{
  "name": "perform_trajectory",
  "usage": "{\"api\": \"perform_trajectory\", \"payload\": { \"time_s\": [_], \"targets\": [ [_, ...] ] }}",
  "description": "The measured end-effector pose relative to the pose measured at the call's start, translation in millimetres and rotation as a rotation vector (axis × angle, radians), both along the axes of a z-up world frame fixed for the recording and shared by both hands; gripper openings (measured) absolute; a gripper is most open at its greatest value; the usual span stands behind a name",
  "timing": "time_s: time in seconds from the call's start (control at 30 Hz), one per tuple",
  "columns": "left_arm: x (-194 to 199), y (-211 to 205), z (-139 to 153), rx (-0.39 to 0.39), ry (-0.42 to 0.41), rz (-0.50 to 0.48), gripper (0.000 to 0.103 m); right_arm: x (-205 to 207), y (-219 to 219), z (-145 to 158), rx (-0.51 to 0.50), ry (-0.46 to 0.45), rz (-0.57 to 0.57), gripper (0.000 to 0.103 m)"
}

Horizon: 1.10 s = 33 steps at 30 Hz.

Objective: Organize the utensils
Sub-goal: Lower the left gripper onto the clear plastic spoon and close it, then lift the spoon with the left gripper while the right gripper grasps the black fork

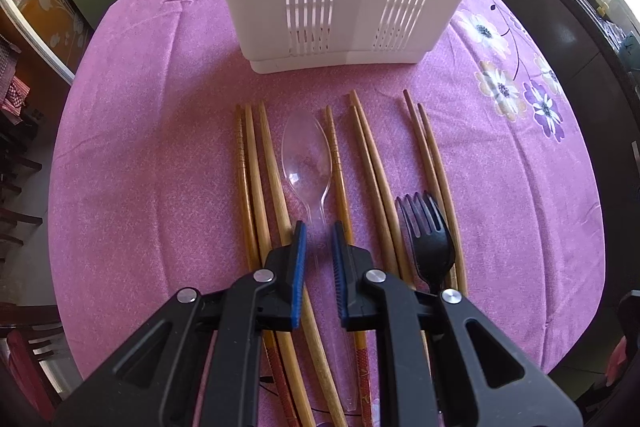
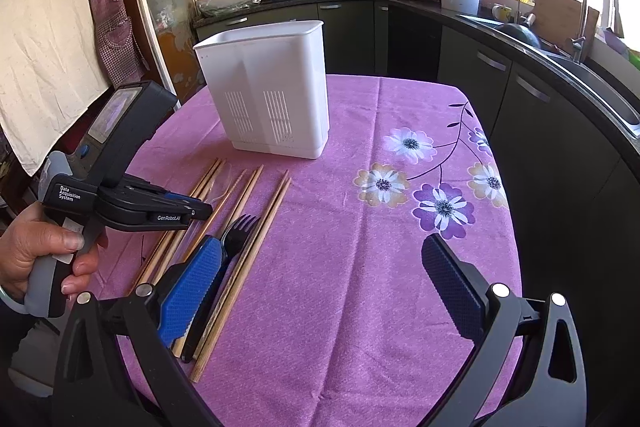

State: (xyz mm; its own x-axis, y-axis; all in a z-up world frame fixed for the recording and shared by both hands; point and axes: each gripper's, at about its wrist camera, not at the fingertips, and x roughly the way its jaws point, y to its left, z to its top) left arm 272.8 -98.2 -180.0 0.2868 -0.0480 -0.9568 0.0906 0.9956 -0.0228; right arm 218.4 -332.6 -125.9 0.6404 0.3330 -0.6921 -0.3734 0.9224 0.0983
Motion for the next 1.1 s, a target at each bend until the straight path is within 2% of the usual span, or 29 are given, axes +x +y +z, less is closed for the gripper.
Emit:
{"api": "perform_trajectory", "payload": {
  "time_s": [0.17, 0.27, 0.43, 0.63, 0.77, 0.8, 0.87, 1.1],
  "targets": [
    [-1, -2, 0, -0.006, -0.022, 0.002, 0.010, 1, 5, -3, -0.013, 0.019, 0.016, 0.099],
    [-6, -2, 5, -0.032, -0.051, -0.001, 0.009, 7, 6, -8, -0.016, 0.077, 0.014, 0.099],
    [-21, 0, 34, -0.056, -0.163, -0.015, 0.009, 16, 17, -14, 0.000, 0.166, 0.072, 0.099],
    [-50, 9, 78, -0.073, -0.308, -0.021, 0.009, 23, 53, -24, 0.002, 0.259, 0.161, 0.098],
    [-68, 17, 96, -0.051, -0.376, -0.025, 0.009, 28, 80, -31, -0.015, 0.312, 0.190, 0.063],
    [-71, 19, 99, -0.049, -0.385, -0.024, 0.009, 30, 86, -33, -0.025, 0.320, 0.193, 0.058],
    [-75, 24, 103, -0.042, -0.400, -0.024, 0.009, 33, 97, -40, -0.058, 0.347, 0.188, 0.042],
    [-83, 34, 109, -0.047, -0.425, -0.025, 0.009, 37, 111, -52, -0.097, 0.370, 0.148, 0.014]
  ]
}}
